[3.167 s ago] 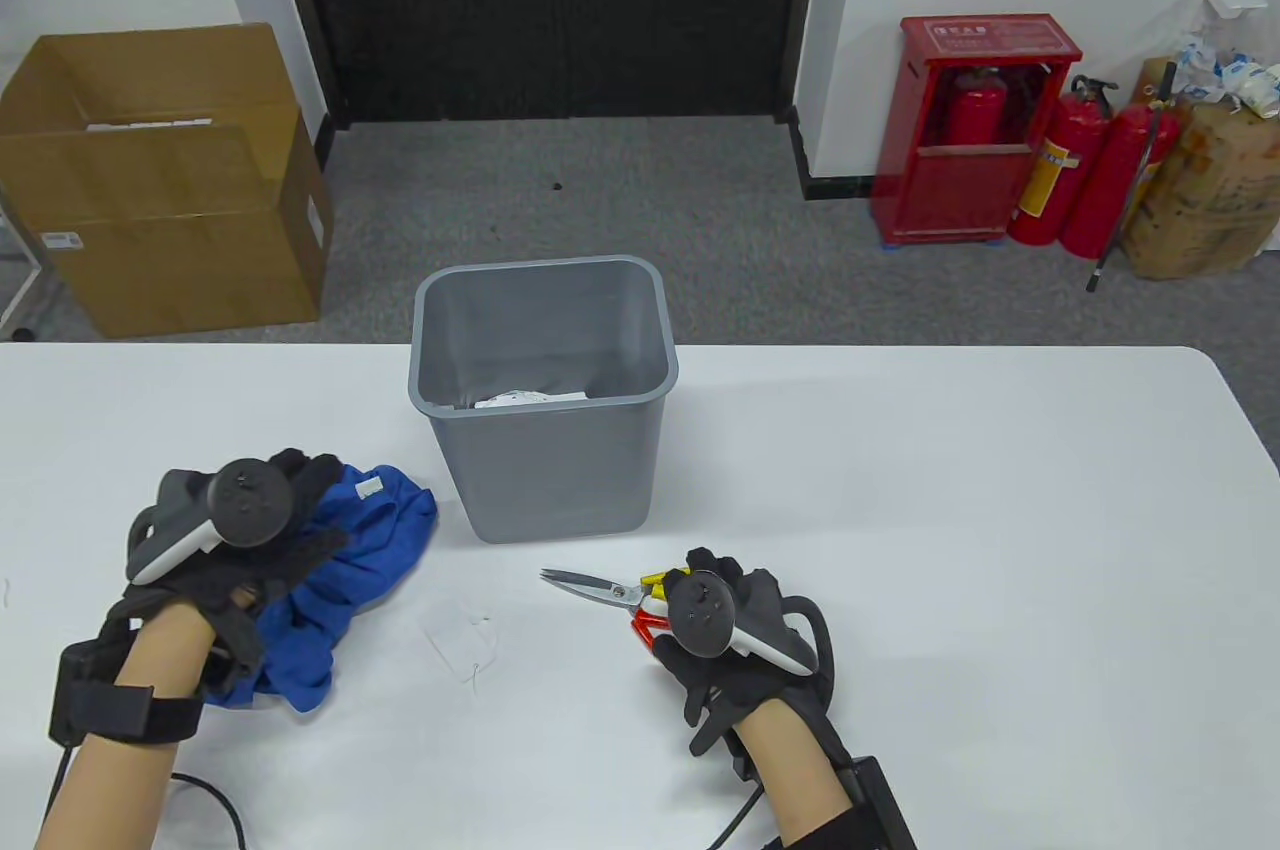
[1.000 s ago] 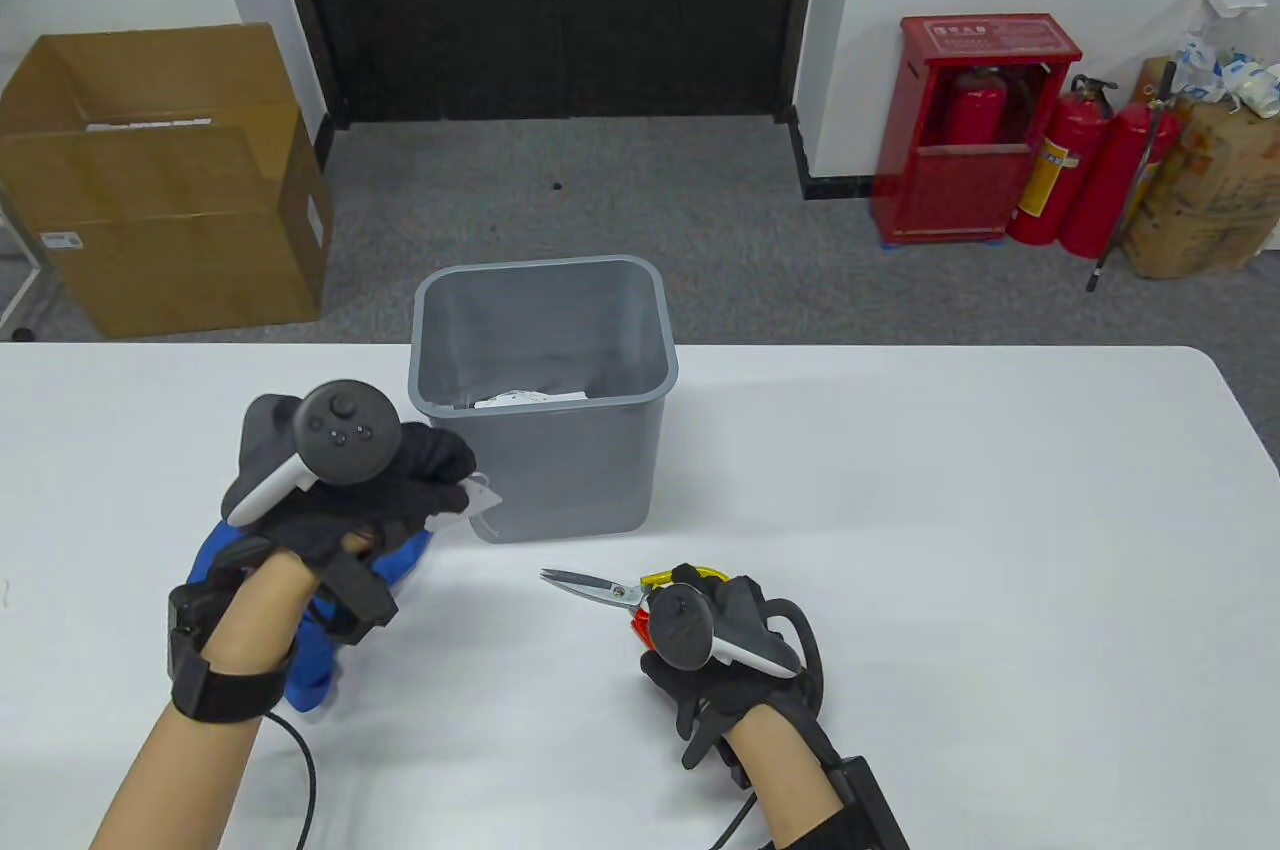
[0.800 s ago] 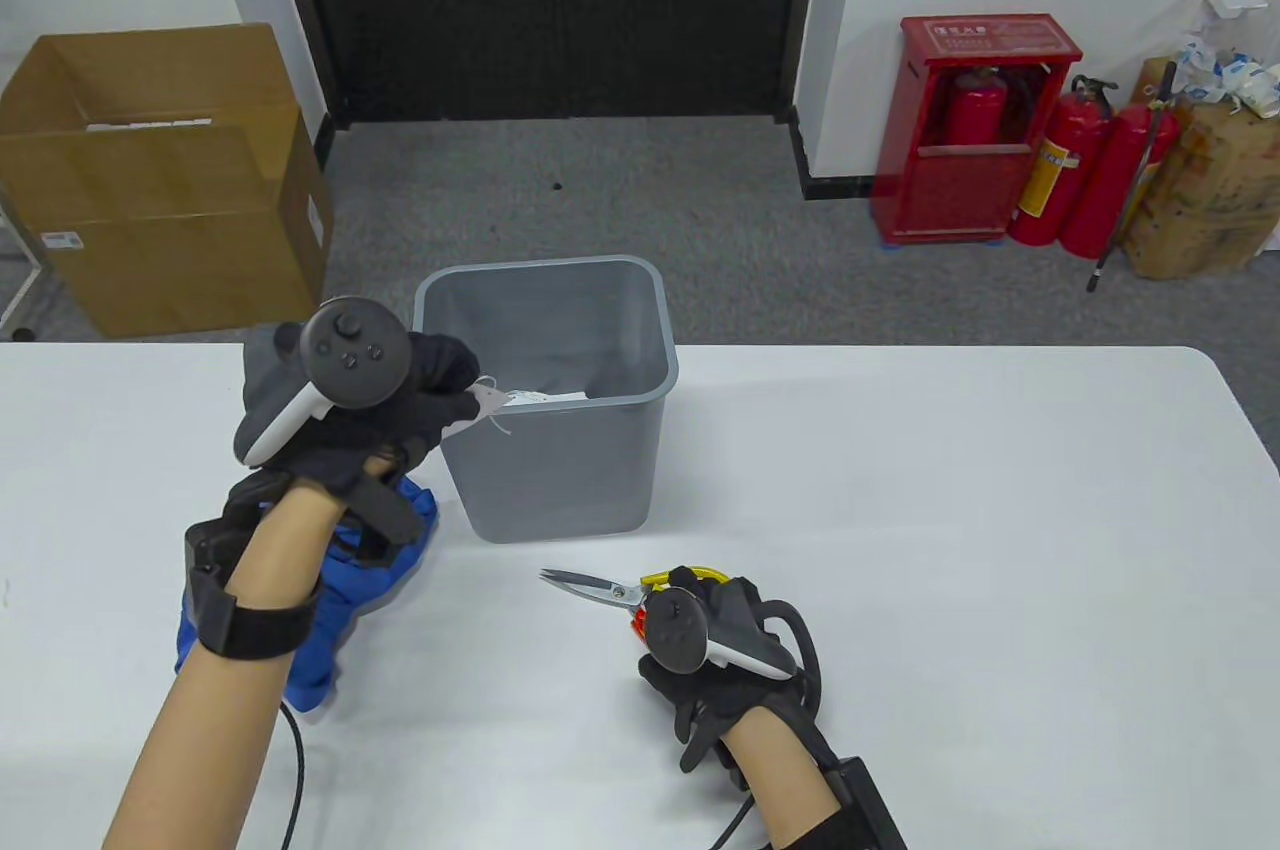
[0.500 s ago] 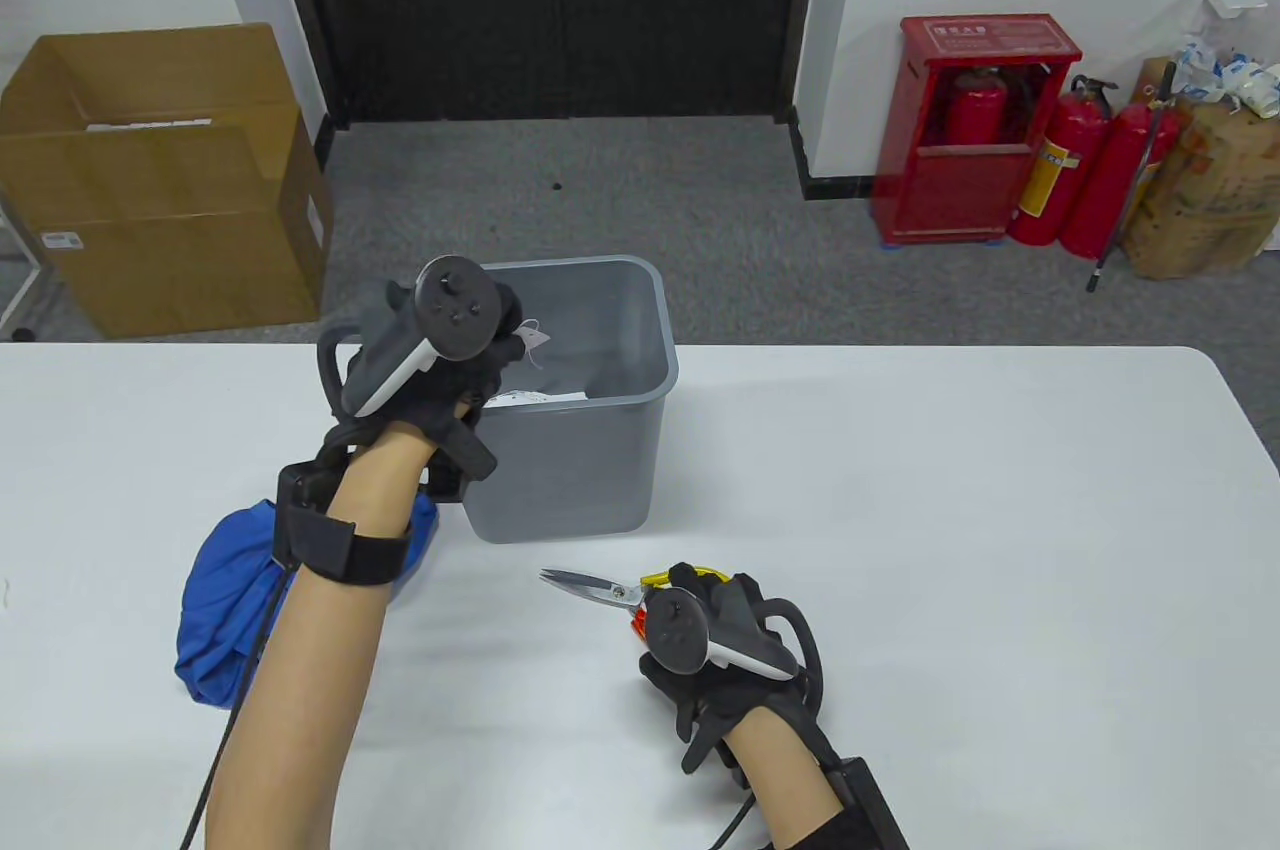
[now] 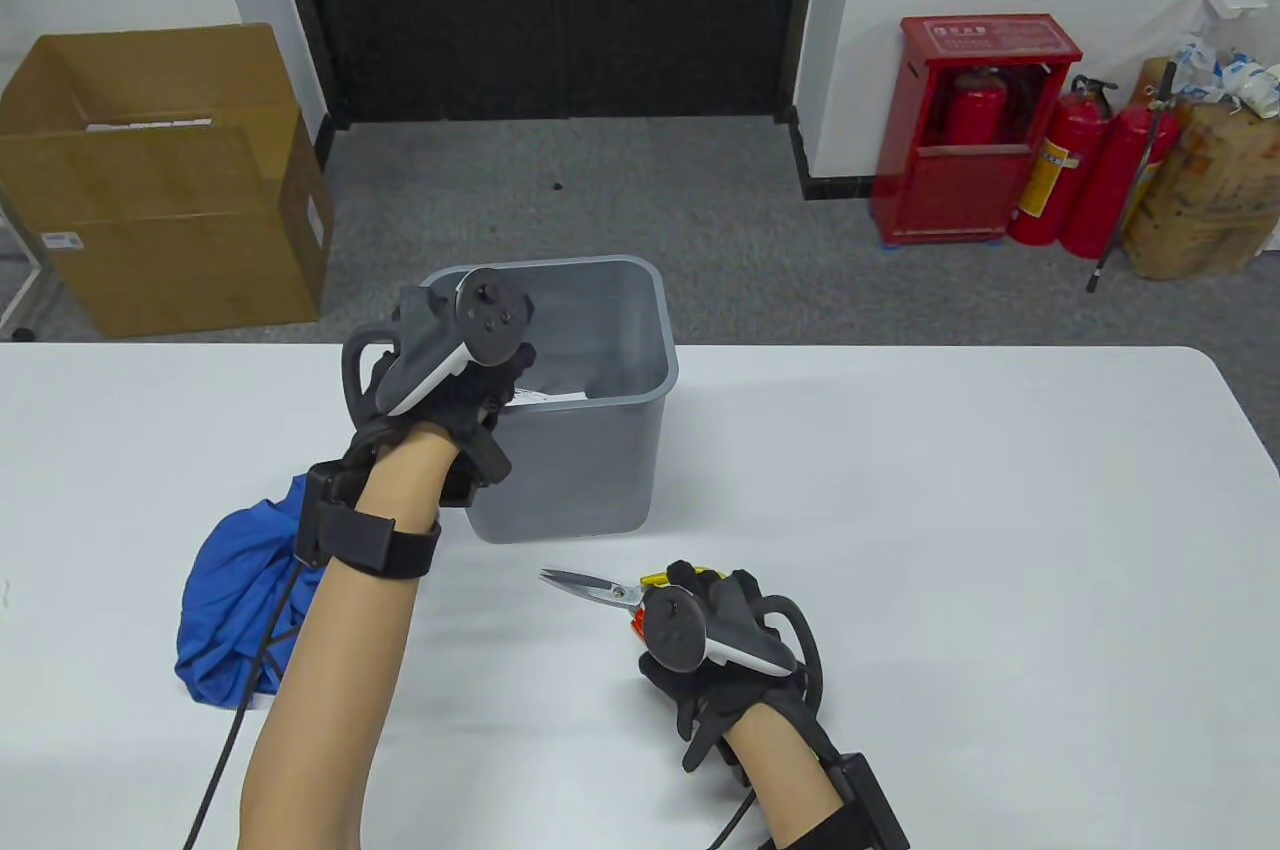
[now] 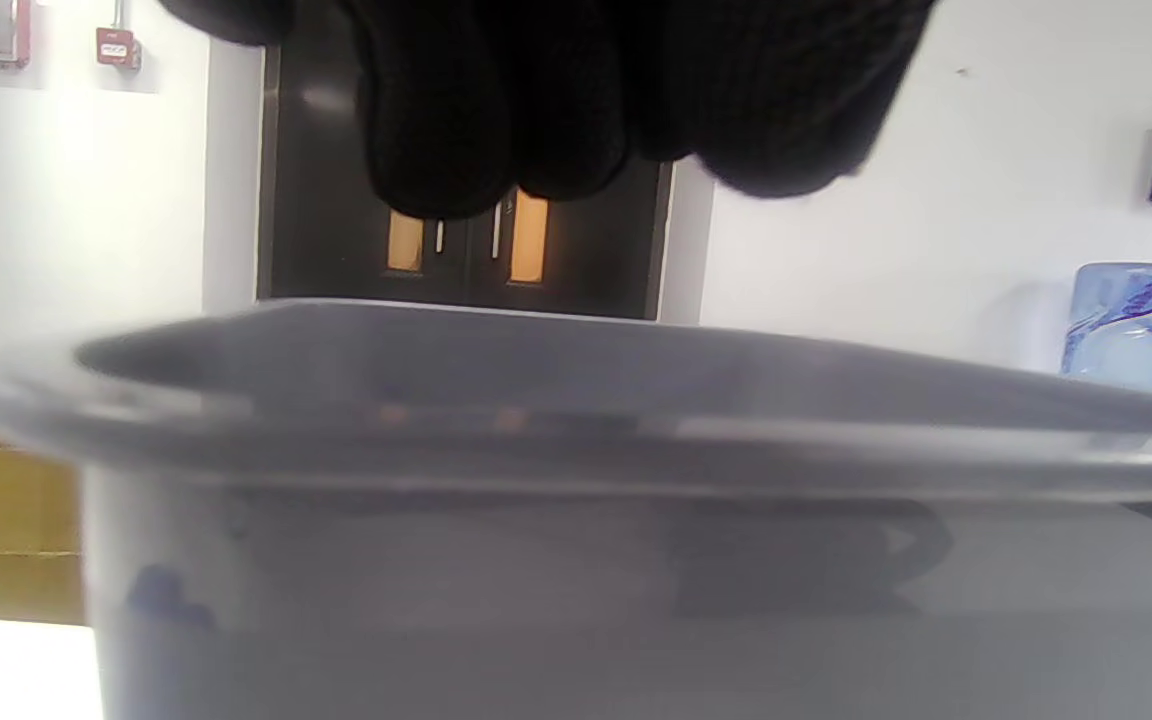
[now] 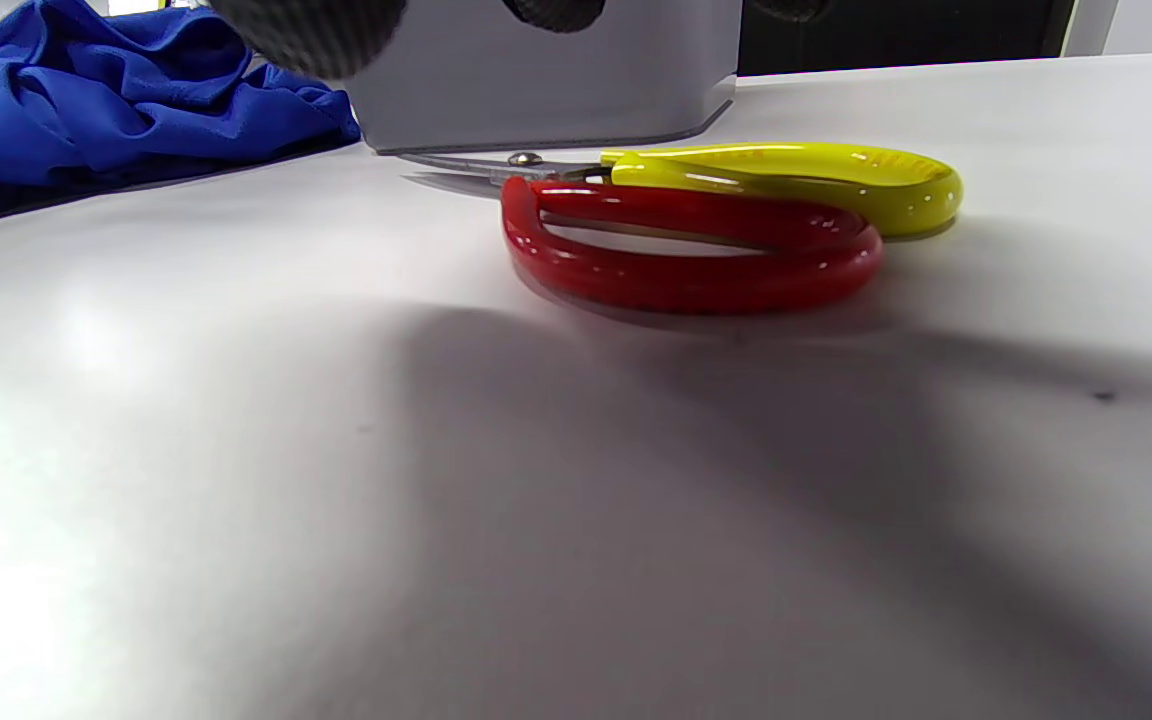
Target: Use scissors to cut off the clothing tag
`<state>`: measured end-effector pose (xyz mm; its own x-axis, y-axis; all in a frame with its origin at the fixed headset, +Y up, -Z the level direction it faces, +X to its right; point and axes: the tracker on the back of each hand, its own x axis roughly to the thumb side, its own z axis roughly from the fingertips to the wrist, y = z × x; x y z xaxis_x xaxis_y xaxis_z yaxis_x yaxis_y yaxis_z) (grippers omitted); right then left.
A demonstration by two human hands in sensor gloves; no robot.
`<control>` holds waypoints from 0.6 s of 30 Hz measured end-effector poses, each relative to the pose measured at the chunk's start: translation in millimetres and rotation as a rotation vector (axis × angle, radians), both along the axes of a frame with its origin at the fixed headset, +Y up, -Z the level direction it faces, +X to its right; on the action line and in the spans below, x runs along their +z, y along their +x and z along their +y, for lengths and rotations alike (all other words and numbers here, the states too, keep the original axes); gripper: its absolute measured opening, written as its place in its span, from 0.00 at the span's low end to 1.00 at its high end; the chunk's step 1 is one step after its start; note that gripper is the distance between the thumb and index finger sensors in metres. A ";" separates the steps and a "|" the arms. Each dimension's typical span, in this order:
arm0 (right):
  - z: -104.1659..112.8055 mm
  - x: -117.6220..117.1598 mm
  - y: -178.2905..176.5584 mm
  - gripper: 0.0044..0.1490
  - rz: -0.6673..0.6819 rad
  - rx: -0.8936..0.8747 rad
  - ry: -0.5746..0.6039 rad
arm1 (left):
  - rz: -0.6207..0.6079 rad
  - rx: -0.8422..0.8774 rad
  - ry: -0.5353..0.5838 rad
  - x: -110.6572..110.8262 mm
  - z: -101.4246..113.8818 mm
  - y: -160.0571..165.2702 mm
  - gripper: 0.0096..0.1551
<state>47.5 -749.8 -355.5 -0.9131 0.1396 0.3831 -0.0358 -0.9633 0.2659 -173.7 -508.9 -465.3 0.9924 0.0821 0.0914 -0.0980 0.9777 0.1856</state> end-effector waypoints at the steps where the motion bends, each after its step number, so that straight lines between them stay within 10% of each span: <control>1: 0.0 0.1 0.0 0.47 -0.001 0.001 0.001 | -0.009 0.003 0.008 3.7 1.1 -1.0 0.33; 10: 4.6 0.7 1.2 0.47 -0.035 -0.009 0.049 | -0.081 -0.156 0.073 76.1 -10.0 -37.9 0.42; 18: 19.7 6.6 0.7 0.47 -0.106 -0.073 0.158 | -0.117 -0.041 -0.014 136.3 -66.5 -89.7 0.52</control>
<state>48.2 -730.1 -348.8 -0.9391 0.1525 0.3079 -0.1265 -0.9866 0.1028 -263.4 -575.5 -329.0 0.9777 0.0442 0.2055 -0.0784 0.9838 0.1611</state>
